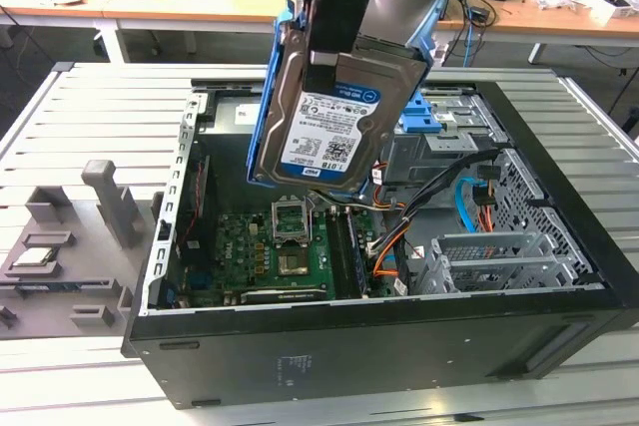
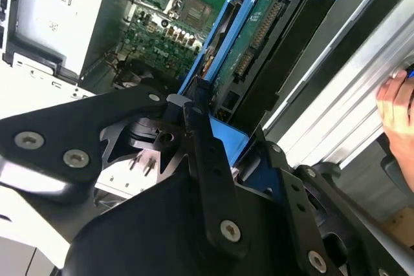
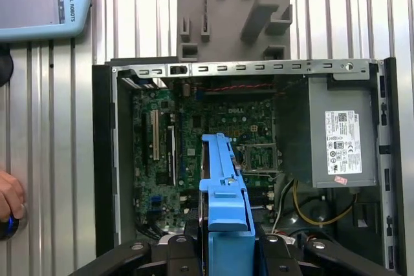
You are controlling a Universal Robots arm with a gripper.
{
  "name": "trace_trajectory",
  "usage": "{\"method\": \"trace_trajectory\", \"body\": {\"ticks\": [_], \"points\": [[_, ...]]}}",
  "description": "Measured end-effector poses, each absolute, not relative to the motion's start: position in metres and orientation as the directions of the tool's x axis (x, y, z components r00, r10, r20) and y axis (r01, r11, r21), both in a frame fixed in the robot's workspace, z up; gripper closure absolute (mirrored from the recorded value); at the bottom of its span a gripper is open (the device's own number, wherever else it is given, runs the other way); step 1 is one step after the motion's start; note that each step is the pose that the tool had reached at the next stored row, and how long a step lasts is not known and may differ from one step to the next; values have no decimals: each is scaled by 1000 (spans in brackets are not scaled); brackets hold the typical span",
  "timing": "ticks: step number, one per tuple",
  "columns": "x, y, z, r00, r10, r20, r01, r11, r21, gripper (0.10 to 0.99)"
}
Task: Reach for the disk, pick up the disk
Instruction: 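Pick up the disk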
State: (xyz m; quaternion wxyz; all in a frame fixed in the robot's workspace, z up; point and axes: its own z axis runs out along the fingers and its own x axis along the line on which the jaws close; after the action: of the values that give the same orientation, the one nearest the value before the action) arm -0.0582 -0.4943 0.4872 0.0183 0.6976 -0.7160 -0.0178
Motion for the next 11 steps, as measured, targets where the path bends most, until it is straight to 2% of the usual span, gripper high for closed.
{"method": "trace_trajectory", "body": {"ticks": [11], "points": [[-58, -518, 487, -26, -1000, 1, -998, 26, 51, 714]]}}
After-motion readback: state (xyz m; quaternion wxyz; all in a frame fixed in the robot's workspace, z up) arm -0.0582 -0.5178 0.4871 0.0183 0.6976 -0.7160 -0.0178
